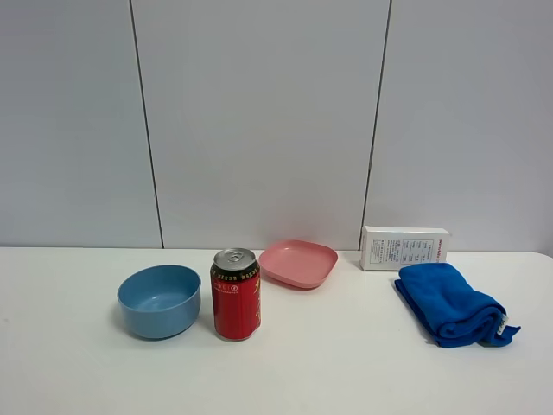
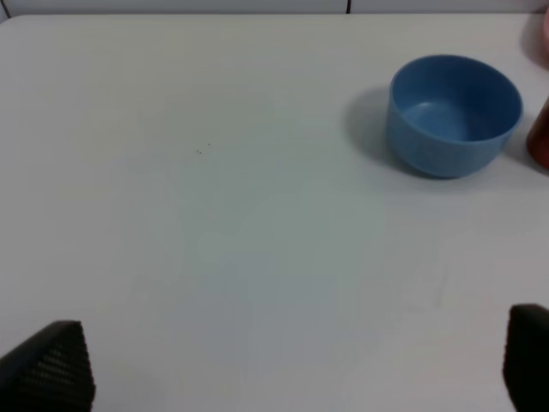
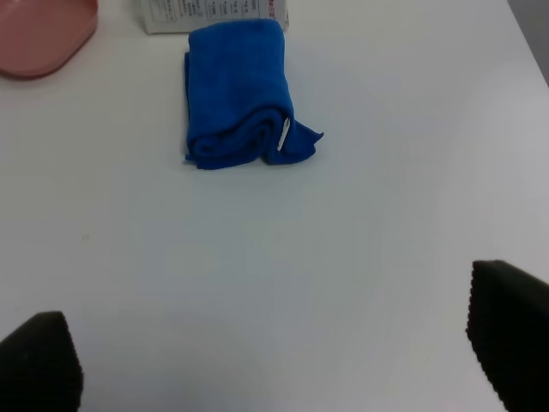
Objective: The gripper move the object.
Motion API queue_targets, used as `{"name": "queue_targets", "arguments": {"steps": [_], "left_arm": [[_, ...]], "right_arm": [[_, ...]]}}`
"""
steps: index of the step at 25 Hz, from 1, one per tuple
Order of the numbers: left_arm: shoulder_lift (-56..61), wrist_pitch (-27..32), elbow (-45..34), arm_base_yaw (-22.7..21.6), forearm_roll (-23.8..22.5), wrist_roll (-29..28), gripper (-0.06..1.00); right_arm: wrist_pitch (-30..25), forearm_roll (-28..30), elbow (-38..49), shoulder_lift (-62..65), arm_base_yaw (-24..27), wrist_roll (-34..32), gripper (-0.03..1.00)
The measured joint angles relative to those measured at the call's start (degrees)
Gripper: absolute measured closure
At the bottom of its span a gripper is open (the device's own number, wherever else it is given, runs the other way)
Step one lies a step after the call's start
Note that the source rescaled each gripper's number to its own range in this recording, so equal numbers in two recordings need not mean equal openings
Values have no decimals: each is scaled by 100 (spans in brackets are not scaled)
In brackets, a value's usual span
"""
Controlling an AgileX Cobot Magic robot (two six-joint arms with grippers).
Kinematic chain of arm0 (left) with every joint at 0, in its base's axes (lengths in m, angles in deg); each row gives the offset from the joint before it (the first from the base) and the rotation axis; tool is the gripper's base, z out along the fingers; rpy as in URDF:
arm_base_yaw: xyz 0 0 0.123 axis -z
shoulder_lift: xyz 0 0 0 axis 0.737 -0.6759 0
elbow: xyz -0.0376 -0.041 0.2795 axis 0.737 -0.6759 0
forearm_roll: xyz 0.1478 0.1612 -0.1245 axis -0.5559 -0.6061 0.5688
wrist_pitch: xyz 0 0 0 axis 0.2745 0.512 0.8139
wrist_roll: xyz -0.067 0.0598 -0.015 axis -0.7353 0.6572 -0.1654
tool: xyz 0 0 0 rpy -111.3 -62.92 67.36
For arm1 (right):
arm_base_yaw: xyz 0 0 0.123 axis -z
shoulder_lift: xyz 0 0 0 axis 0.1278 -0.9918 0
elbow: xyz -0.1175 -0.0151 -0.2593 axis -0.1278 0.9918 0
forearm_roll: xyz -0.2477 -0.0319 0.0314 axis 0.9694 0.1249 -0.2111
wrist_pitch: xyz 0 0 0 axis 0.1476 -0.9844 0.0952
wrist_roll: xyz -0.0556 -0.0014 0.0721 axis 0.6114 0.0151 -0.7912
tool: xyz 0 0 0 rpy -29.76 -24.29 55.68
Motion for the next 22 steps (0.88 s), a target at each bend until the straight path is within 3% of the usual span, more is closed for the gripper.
{"name": "queue_targets", "arguments": {"steps": [22], "left_arm": [[0,0,0,0,0,0,-5]], "right_arm": [[0,0,0,0,0,0,-3]]}}
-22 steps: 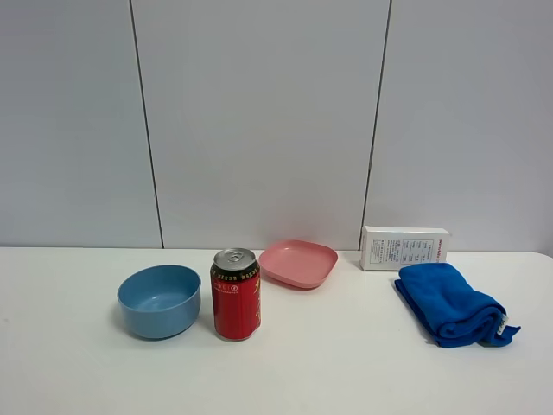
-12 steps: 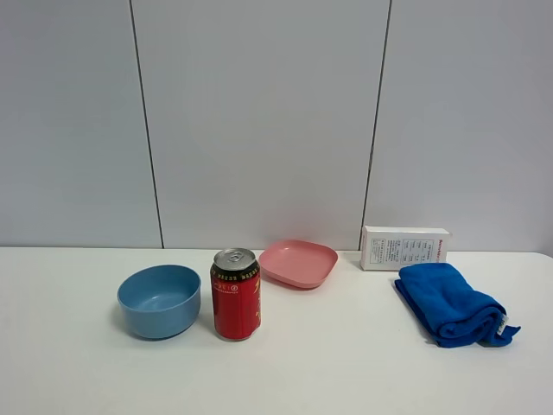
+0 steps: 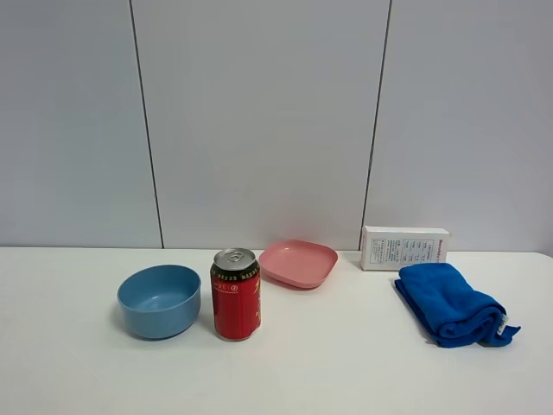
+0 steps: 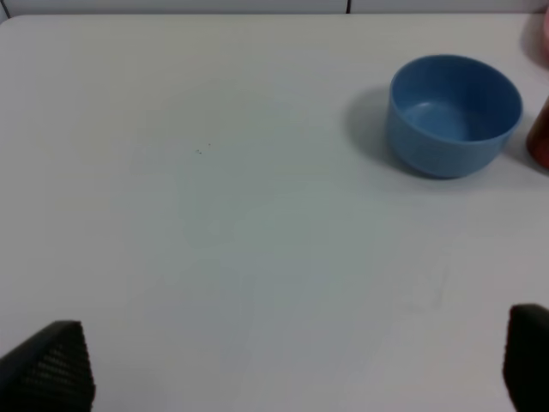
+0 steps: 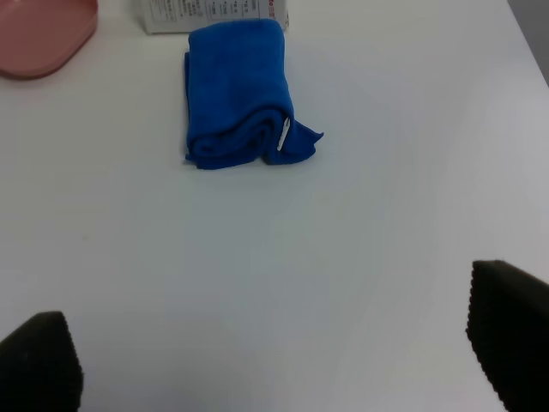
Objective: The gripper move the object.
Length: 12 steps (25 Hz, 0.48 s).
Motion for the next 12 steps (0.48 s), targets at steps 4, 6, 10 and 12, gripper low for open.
{"name": "queue_targets", "arguments": {"steps": [4,6,10,12], "left_arm": [[0,0,0,0,0,0,-5],[0,0,0,0,0,0,-5],[0,0,0,0,0,0,-5],[0,-18,31,0,0,0,-5]], "right_arm": [[0,0,0,0,0,0,-3],[0,0,0,0,0,0,-3],[0,0,0,0,0,0,-3],[0,0,0,0,0,0,-3]]}}
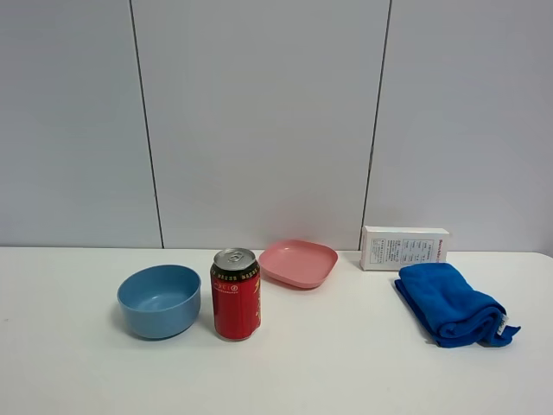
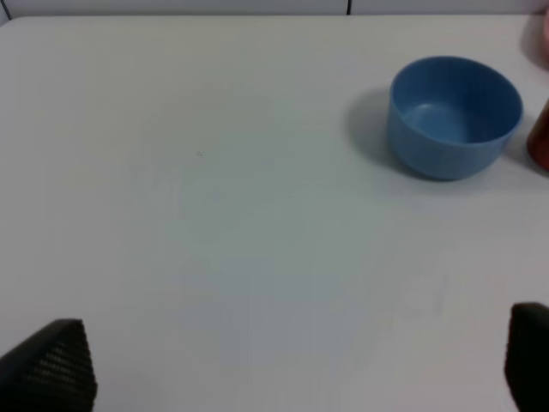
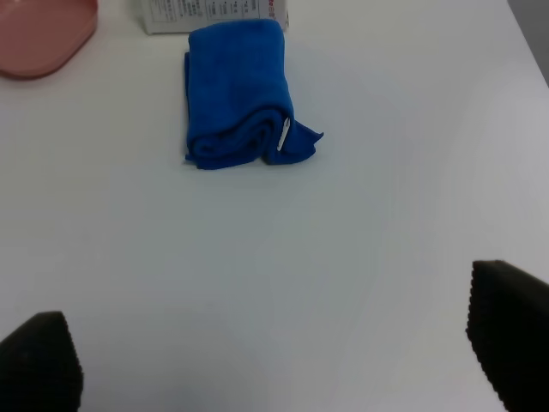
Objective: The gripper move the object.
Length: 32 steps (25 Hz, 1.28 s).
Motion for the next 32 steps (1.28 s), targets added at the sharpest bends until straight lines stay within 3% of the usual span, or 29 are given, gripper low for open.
{"name": "queue_targets", "arguments": {"steps": [5,12,21,32], "left_arm": [[-398,-190,671,0,0,0,-5],[-2294,-382,1569,0,196,18,-5],[-4893,-1896,2256,0,1085,94,-4],[-7675,-2194,3913,828,1288,277,-1]], "right_arm": [[0,0,0,0,0,0,-3],[0,0,0,0,0,0,-3],[0,0,0,0,0,0,-3],[0,0,0,0,0,0,-3]]}}
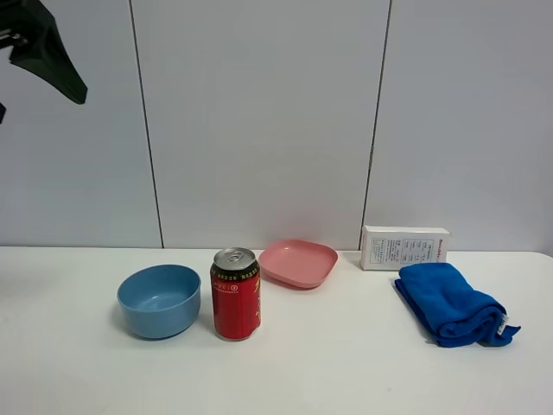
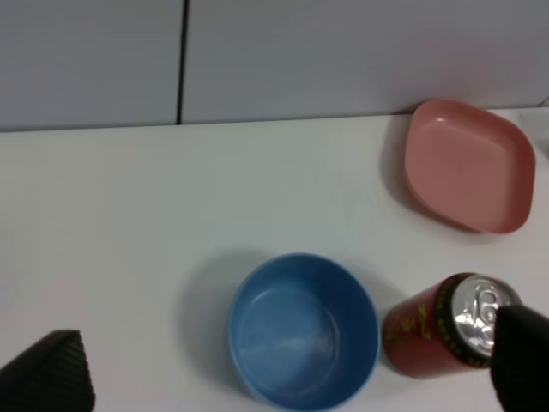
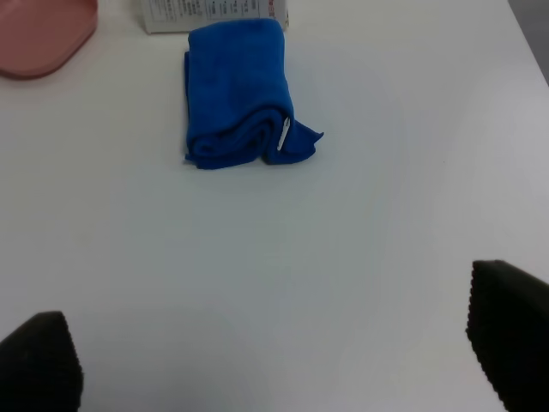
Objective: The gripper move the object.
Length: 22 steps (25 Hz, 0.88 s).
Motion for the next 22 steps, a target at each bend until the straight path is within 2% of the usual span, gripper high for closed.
{"name": "queue_targets", "arguments": {"steps": [4,9,22], "left_arm": [[-776,227,384,43,12,18,0],[-1518,454,441,43,12,26,0],[-3124,-76,451,43,8,175,0]], "right_arm": [[0,0,0,0,0,0,-3],[0,0,0,0,0,0,-3],[0,0,0,0,0,0,-3]]}}
